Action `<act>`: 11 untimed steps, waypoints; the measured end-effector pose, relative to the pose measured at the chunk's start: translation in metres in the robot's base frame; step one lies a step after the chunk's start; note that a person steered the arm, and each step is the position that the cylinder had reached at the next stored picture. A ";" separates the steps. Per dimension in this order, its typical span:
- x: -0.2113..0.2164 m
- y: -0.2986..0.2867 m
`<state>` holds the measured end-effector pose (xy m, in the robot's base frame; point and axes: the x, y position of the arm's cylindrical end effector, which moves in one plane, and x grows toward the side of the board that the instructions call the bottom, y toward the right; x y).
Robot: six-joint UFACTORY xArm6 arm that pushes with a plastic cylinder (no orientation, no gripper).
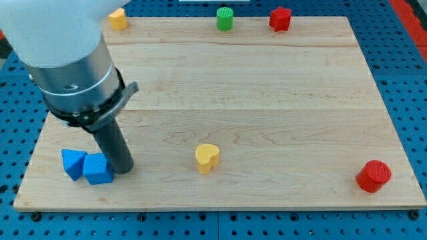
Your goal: Move yellow heart towards the center
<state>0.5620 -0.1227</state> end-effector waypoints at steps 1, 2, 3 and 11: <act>0.011 0.079; 0.007 0.134; -0.014 0.129; -0.046 0.157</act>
